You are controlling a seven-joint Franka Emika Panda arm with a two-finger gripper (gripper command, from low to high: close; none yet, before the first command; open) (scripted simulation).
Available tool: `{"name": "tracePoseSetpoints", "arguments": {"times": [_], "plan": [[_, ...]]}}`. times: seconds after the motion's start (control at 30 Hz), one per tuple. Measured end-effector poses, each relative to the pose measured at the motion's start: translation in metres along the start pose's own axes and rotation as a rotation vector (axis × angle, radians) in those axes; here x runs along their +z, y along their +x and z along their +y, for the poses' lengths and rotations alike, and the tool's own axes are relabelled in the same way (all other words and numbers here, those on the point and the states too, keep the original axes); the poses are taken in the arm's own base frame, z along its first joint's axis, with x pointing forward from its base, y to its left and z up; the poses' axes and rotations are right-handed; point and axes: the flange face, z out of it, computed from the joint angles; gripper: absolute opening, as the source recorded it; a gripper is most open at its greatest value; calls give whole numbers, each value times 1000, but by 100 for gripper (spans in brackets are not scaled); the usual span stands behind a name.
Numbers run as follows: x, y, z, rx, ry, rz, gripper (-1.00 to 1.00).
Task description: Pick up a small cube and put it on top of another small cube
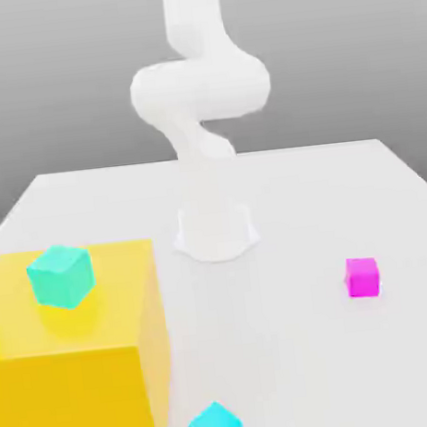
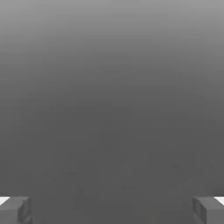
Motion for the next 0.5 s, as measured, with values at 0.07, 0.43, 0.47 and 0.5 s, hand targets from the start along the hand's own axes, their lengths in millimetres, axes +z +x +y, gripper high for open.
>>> {"name": "tracePoseSetpoints", "arguments": {"times": [0.07,0.43,0.47,0.5], "plan": [[36,-20,-5,-68,-1,-67,0],[183,-179,-15,-465,-18,-383,0],[192,-196,-13,-504,-20,-409,0],[201,-214,-10,-544,-23,-435,0]]}}
